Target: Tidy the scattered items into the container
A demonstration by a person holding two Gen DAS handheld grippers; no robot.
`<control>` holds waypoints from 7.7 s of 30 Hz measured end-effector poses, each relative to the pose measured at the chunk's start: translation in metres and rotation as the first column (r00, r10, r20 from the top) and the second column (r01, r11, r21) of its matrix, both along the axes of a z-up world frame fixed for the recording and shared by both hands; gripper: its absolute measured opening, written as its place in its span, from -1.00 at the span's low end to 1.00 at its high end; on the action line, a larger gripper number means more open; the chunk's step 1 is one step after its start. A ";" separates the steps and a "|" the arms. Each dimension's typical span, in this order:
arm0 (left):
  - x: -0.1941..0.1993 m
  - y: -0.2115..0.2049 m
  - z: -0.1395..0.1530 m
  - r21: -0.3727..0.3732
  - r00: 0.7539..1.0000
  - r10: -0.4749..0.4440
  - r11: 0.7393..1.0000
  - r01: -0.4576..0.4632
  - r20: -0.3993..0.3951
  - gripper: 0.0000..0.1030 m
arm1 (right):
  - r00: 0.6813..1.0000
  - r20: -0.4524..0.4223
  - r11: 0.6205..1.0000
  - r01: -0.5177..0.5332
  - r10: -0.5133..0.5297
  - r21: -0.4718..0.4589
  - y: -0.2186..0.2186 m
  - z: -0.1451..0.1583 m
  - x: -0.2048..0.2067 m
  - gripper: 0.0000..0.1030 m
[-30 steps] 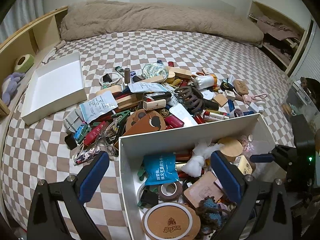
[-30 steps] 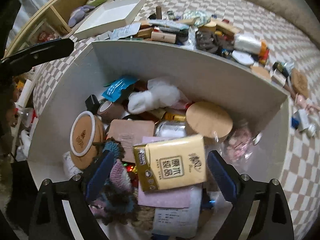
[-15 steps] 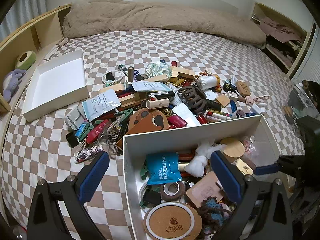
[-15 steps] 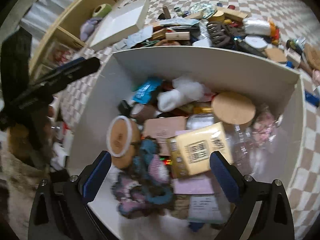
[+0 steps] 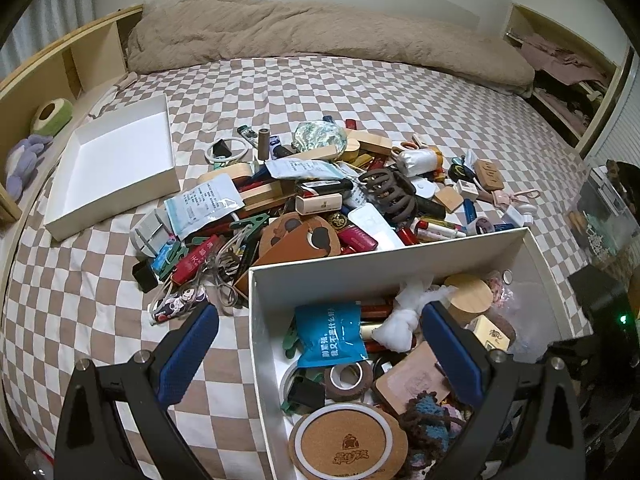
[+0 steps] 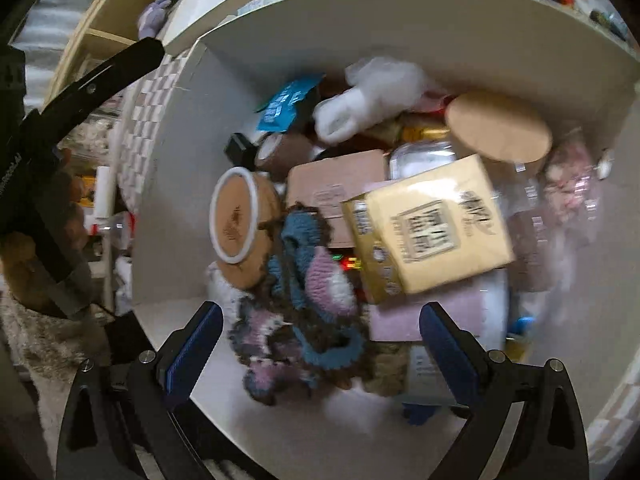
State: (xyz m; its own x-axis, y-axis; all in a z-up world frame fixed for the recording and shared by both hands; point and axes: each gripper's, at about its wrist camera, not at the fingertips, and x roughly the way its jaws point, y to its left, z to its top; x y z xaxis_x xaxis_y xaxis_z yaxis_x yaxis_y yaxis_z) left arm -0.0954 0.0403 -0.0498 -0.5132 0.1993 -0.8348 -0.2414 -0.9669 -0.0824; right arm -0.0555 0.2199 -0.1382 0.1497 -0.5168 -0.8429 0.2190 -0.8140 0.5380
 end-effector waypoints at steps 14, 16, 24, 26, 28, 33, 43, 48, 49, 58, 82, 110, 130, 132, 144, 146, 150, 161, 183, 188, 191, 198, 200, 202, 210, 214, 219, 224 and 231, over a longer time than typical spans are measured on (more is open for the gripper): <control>-0.001 -0.005 0.001 0.002 1.000 0.015 1.000 -0.015 -0.009 0.98 | 0.983 -0.066 0.975 0.158 -0.170 -0.155 0.007 0.016 -0.027 0.91; -0.001 -0.006 0.001 0.002 1.000 0.014 1.000 -0.014 -0.009 0.98 | 0.986 -0.059 0.980 0.150 -0.159 -0.131 0.004 0.015 -0.029 0.91; -0.001 -0.011 -0.001 -0.001 1.000 0.025 1.000 -0.025 -0.007 0.98 | 0.993 -0.095 0.995 0.077 -0.071 0.066 -0.004 0.013 -0.022 0.91; -0.001 -0.013 -0.002 0.002 1.000 0.030 1.000 -0.030 -0.004 0.98 | 0.992 -0.097 0.994 0.086 -0.079 0.070 0.001 0.016 -0.022 0.91; -0.001 -0.014 -0.002 0.005 1.000 0.031 1.000 -0.031 -0.004 0.98 | 0.992 -0.089 0.995 0.091 -0.086 0.052 0.006 0.021 -0.022 0.91; -0.001 -0.015 -0.002 0.002 1.000 0.030 1.000 -0.030 -0.003 0.98 | 0.979 -0.171 0.985 0.128 -0.107 0.117 0.012 0.030 -0.025 0.91; 0.000 -0.014 -0.004 0.008 1.000 0.022 1.000 -0.022 -0.004 0.98 | 0.968 -0.100 0.972 0.234 -0.231 0.020 0.021 -0.001 -0.044 0.91; -0.001 -0.015 -0.006 0.012 1.000 0.022 1.000 -0.022 0.001 0.98 | 0.970 -0.119 0.977 0.212 -0.212 -0.013 0.000 0.001 -0.046 0.91; -0.001 -0.016 -0.006 0.013 1.000 0.024 1.000 -0.024 0.002 0.98 | 0.970 -0.126 0.978 0.207 -0.208 -0.025 -0.004 0.002 -0.047 0.91; 0.000 -0.025 -0.005 0.024 0.999 0.038 0.999 -0.038 0.001 0.98 | 0.950 -0.247 0.982 0.184 -0.189 -0.041 -0.013 0.026 -0.046 0.91; 0.000 -0.026 -0.006 0.034 0.999 0.039 0.999 -0.039 0.012 0.98 | 0.975 -0.131 0.975 0.157 -0.178 -0.157 -0.011 0.017 -0.043 0.91; 0.000 -0.004 0.001 0.036 1.000 -0.002 0.999 0.002 -0.017 1.00 | 0.765 -0.624 0.970 0.241 -0.161 0.045 0.029 0.081 -0.016 1.00; -0.001 -0.002 0.001 0.028 0.999 0.011 1.000 -0.010 -0.033 1.00 | 0.683 -0.707 0.929 0.357 -0.186 0.101 0.060 0.097 -0.022 1.00; -0.002 -0.005 0.003 0.031 0.999 0.019 0.999 -0.018 -0.039 1.00 | 0.675 -0.713 0.924 0.368 -0.191 0.101 0.065 0.100 -0.023 1.00; -0.008 -0.027 0.001 0.014 0.996 0.063 0.998 -0.062 -0.059 1.00 | 0.625 -0.715 0.877 0.479 -0.313 0.035 0.114 0.110 -0.029 1.00; -0.009 -0.032 0.001 0.015 0.996 0.070 0.997 -0.070 -0.059 1.00 | 0.622 -0.706 0.867 0.497 -0.339 0.023 0.124 0.110 -0.032 1.00; -0.011 -0.040 0.002 0.018 0.994 0.082 0.997 -0.080 -0.073 1.00 | 0.611 -0.701 0.847 0.531 -0.368 0.018 0.142 0.109 -0.036 1.00; -0.024 -0.078 -0.004 0.044 0.981 0.170 0.985 -0.166 -0.094 1.00 | 0.530 -0.717 0.766 0.643 -0.453 -0.008 0.190 0.106 -0.042 1.00; -0.081 -0.174 -0.022 0.131 0.929 0.366 0.920 -0.370 0.055 1.00 | 0.541 -0.499 0.637 0.770 -0.677 -0.030 0.271 0.040 -0.108 1.00; -0.086 -0.171 -0.056 0.130 0.916 0.369 0.912 -0.390 0.160 1.00 | 0.579 -0.522 0.647 0.759 -0.626 0.066 0.270 0.014 -0.118 1.00; -0.084 -0.166 -0.081 0.105 0.897 0.375 0.908 -0.406 0.234 1.00 | 0.622 -0.557 0.662 0.732 -0.550 0.162 0.266 0.005 -0.120 1.00; -0.077 -0.144 -0.115 -0.014 0.864 0.398 0.910 -0.414 0.310 1.00 | 0.636 -0.542 0.676 0.719 -0.549 0.158 0.264 -0.002 -0.120 1.00; -0.079 -0.139 -0.120 -0.030 0.858 0.404 0.908 -0.417 0.316 1.00 | 0.649 -0.528 0.680 0.713 -0.549 0.170 0.262 -0.006 -0.120 1.00; -0.083 -0.135 -0.125 -0.025 0.851 0.410 0.905 -0.426 0.327 1.00 | 0.661 -0.512 0.684 0.707 -0.549 0.180 0.259 -0.009 -0.121 1.00; -0.098 -0.125 -0.142 -0.140 0.847 0.439 0.899 -0.416 0.300 1.00 | 0.697 -0.482 0.699 0.682 -0.531 0.217 0.260 -0.013 -0.125 1.00; -0.104 -0.125 -0.146 -0.171 0.849 0.447 0.894 -0.414 0.280 0.97 | 0.747 -0.440 0.738 0.633 -0.499 0.236 0.252 -0.022 -0.127 1.00; -0.104 -0.124 -0.149 -0.214 0.861 0.433 0.897 -0.386 0.265 0.96 | 0.817 -0.385 0.806 0.540 -0.430 0.244 0.228 -0.033 -0.135 1.00; -0.100 -0.137 -0.143 -0.186 0.857 0.438 0.898 -0.400 0.271 0.74 | 0.834 -0.377 0.822 0.511 -0.403 0.252 0.214 -0.041 -0.145 1.00; -0.095 -0.156 -0.139 -0.133 0.868 0.411 0.911 -0.389 0.278 0.63 | 0.839 -0.392 0.786 0.514 -0.377 0.344 0.206 -0.060 -0.156 0.95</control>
